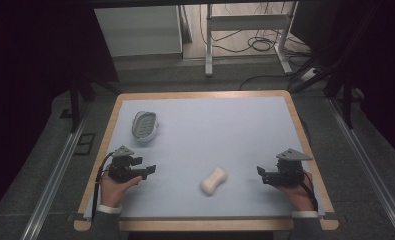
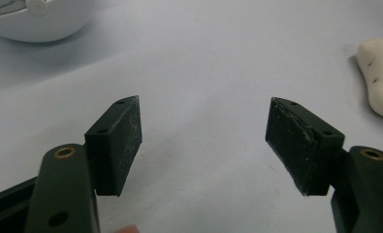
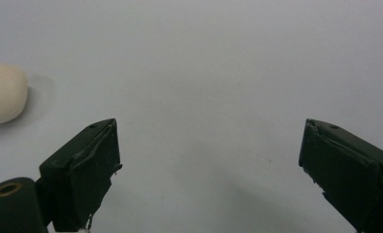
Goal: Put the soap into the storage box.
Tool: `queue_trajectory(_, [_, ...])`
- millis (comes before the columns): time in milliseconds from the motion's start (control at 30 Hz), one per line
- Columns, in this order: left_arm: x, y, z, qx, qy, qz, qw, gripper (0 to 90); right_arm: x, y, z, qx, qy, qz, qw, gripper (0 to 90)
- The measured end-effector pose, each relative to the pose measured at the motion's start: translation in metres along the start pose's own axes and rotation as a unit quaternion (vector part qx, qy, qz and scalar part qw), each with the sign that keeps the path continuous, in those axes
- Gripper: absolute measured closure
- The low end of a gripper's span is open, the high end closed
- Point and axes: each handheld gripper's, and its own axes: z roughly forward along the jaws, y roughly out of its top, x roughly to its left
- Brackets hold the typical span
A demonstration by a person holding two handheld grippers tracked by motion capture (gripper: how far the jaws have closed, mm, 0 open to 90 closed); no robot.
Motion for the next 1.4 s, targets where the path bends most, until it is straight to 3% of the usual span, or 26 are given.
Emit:
queue_trajectory(200, [-0.003,-0.001,0.001,0.005,-0.006,0.006,1.0000,28.7,0.000,-0.001,0.001,0.000,-0.017,-0.001,0.9999,7.3])
queue_trajectory(433, [-0.006,0.000,-0.002,0.011,0.005,0.020,0.9997,28.5,0.000,-0.003,-0.002,-0.005,-0.011,0.015,0.9998,7.3])
queue_trajectory(600, [-0.008,0.001,-0.003,0.018,0.021,0.017,0.9995,28.2,-0.003,-0.005,0.002,-0.002,-0.009,0.013,0.9999,7.3])
queue_trajectory(700, [-0.008,0.003,-0.005,0.021,0.014,0.012,0.9996,27.5,-0.005,-0.008,0.002,-0.001,-0.003,0.015,0.9999,7.4])
queue_trajectory(867, [-0.013,0.009,-0.006,0.023,0.021,0.010,0.9995,27.2,-0.009,-0.010,-0.002,-0.003,-0.001,0.021,0.9998,7.4])
queue_trajectory(1000, [-0.020,0.015,-0.007,0.030,0.018,0.026,0.9990,25.8,-0.012,-0.010,-0.008,-0.013,-0.006,0.034,0.9993,7.4])
queue_trajectory(1400, [-0.031,0.037,-0.011,0.046,0.014,0.055,0.9973,24.5,-0.011,-0.011,-0.008,-0.005,-0.009,0.032,0.9994,7.4])
